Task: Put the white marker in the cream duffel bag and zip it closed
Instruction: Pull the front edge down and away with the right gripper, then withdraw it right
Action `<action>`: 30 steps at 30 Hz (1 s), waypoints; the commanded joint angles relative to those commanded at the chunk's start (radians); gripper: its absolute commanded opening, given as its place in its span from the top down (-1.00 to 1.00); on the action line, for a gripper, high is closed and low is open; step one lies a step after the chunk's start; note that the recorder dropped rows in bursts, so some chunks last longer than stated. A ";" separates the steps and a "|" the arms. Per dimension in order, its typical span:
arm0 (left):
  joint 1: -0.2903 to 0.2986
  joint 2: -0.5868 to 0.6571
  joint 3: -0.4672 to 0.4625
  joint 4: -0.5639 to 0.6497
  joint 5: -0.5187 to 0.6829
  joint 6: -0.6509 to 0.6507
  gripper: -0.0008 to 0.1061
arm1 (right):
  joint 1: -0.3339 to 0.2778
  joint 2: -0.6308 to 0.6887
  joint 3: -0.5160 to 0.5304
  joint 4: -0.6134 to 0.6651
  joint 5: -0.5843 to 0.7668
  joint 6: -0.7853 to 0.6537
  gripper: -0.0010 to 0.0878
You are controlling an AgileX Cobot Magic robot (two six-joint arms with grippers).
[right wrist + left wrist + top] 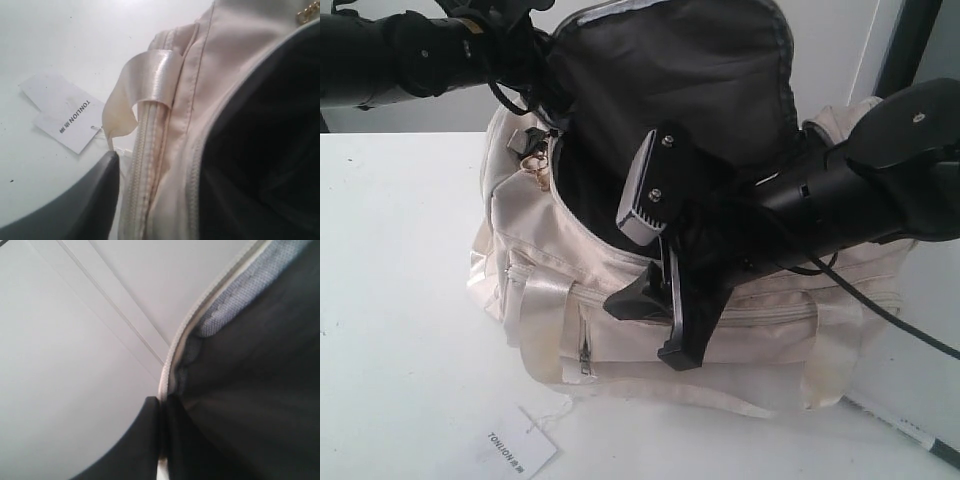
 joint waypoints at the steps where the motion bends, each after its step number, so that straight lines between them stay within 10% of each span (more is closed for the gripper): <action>1: 0.000 0.000 0.000 0.000 0.000 0.000 0.99 | 0.000 0.000 0.000 0.000 -0.006 0.006 -0.11; 23: 0.000 0.000 0.000 0.000 0.000 0.000 0.99 | 0.000 -0.182 0.000 0.023 -0.051 0.350 -0.29; 30: 0.000 0.000 0.000 0.000 0.000 0.000 0.99 | 0.000 -0.250 0.000 0.017 0.220 0.356 0.55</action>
